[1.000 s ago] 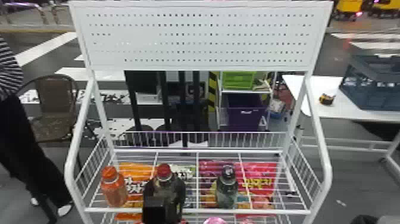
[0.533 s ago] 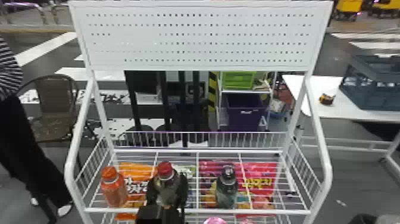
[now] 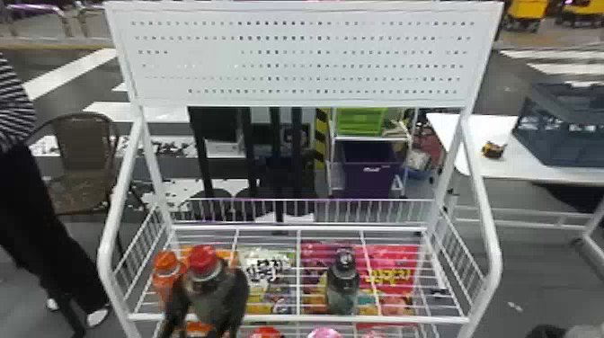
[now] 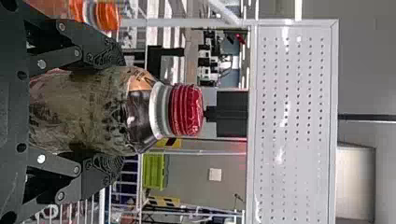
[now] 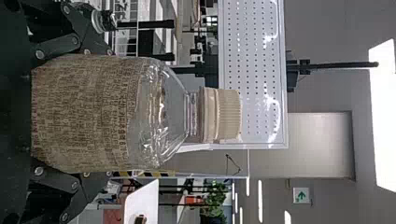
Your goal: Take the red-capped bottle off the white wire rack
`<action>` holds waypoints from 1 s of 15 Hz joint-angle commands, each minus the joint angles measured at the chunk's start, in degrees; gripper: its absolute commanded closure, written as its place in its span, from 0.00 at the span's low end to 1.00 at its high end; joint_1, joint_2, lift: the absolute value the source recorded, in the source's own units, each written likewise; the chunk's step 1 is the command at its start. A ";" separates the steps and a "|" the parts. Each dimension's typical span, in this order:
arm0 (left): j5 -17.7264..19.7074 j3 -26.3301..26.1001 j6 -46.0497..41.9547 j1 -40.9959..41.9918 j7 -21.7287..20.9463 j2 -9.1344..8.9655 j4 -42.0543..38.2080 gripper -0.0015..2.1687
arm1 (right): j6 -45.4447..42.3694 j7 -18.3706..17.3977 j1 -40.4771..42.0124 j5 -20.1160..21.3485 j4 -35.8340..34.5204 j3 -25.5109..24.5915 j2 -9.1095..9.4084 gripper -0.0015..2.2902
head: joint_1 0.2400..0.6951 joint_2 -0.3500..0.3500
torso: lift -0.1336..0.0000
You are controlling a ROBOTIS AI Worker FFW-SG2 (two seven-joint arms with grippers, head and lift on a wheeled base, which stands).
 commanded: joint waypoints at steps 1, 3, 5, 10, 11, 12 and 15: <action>0.46 6.01 2.41 5.64 -1.73 0.13 -5.95 0.99 | -0.01 0.00 0.00 0.00 0.08 0.15 0.09 0.37 | 0.57 0.50 | 1.00; 0.99 10.93 3.46 9.16 -4.10 0.04 -9.20 0.99 | -0.01 0.00 0.09 0.09 0.16 0.41 0.00 0.37 | 0.57 0.50 | 1.00; 2.30 15.15 3.99 11.18 -6.91 -0.22 -10.87 0.99 | -0.01 0.00 0.18 0.18 -0.10 0.59 0.09 0.37 | 0.57 0.50 | 1.00; 2.57 17.61 3.99 12.58 -8.14 -0.84 -11.84 0.99 | -0.01 0.00 0.79 0.35 -0.89 0.68 0.09 0.37 | 0.57 0.50 | 1.00; 2.66 17.70 3.99 12.58 -8.14 -0.92 -11.84 0.99 | -0.01 0.00 0.88 0.35 -0.89 0.77 0.09 0.37 | 0.57 0.50 | 1.00; 2.66 17.78 3.99 12.58 -8.14 -0.92 -11.84 0.99 | -0.01 0.00 0.97 0.35 -0.98 0.68 0.09 0.37 | 0.57 0.50 | 1.00; 2.74 18.31 3.82 12.76 -8.14 -1.10 -11.92 0.99 | -0.19 0.00 1.15 0.26 -0.89 0.68 0.09 0.37 | 0.57 0.50 | 1.00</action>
